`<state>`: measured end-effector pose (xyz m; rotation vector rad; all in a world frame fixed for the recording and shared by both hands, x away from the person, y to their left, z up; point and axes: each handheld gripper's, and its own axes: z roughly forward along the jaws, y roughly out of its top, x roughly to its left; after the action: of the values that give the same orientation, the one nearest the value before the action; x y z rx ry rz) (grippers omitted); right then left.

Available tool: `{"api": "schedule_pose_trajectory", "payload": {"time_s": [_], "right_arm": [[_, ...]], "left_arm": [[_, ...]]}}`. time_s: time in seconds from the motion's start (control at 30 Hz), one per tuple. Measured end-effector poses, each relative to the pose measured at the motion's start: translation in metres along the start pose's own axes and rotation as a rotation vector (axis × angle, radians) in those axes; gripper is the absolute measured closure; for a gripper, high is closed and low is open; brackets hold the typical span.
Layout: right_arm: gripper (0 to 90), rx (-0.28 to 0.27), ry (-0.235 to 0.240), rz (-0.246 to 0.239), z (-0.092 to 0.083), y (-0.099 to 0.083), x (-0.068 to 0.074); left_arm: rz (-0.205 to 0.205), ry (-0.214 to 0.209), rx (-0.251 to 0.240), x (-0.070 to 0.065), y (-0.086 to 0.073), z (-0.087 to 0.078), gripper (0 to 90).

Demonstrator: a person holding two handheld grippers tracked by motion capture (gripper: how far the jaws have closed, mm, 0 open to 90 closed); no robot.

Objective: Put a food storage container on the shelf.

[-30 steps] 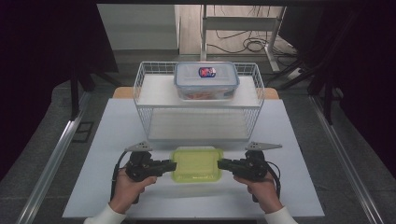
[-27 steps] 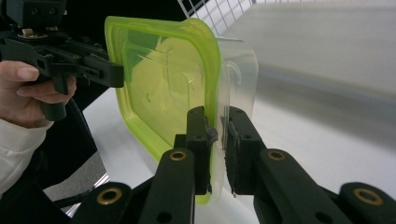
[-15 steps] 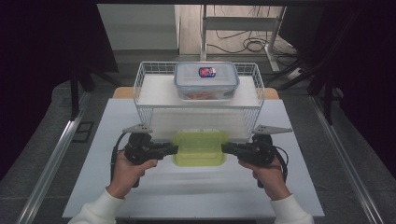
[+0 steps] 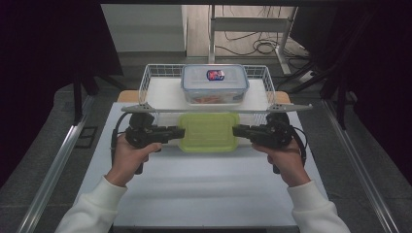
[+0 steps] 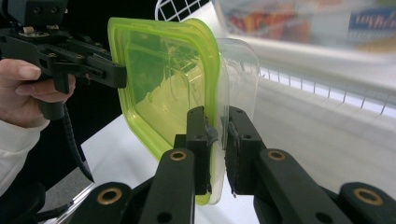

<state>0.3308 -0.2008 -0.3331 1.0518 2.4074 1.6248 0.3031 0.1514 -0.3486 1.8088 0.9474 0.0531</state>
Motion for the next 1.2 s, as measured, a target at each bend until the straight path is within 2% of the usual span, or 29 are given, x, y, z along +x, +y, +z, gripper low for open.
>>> {"api": "schedule_pose_trajectory", "payload": {"time_s": [0.27, 0.33, 0.37, 0.53, 0.57, 0.67, 0.83, 1.0, 1.13, 1.2], "right_arm": [[80.4, -0.007, -0.006, -0.018, -0.004, 0.024, 0.003], [80.4, -0.016, -0.013, -0.037, -0.008, 0.035, 0.006], [80.4, -0.019, -0.012, -0.04, -0.009, 0.039, 0.006], [80.5, -0.027, -0.007, -0.041, -0.013, 0.055, 0.005], [80.5, -0.032, -0.006, -0.044, -0.014, 0.062, 0.003], [80.5, -0.039, -0.004, -0.042, -0.016, 0.071, 0.001], [80.5, -0.039, -0.03, -0.055, -0.018, 0.094, -0.005], [80.4, -0.037, -0.044, -0.052, -0.018, 0.109, -0.011], [80.4, -0.036, -0.056, -0.039, -0.016, 0.123, -0.021], [80.4, -0.035, -0.058, -0.034, -0.015, 0.126, -0.024]], "left_arm": [[0.011, 0.012, -0.021, -0.001, 0.022, -0.008, 77.9], [0.022, 0.011, -0.035, -0.002, 0.033, -0.013, 78.0], [0.022, 0.011, -0.035, -0.002, 0.033, -0.013, 77.9], [0.043, 0.019, -0.046, -0.004, 0.055, -0.019, 77.9], [0.041, 0.019, -0.049, -0.004, 0.058, -0.02, 77.8], [0.044, 0.012, -0.057, -0.003, 0.071, -0.02, 77.8], [0.049, 0.044, -0.047, 0.002, 0.095, -0.014, 78.4], [0.052, 0.043, -0.044, 0.008, 0.11, -0.01, 78.6], [0.036, 0.045, -0.029, 0.018, 0.128, -0.002, 78.8], [0.032, 0.045, -0.028, 0.02, 0.131, 0.0, 78.8]]}}
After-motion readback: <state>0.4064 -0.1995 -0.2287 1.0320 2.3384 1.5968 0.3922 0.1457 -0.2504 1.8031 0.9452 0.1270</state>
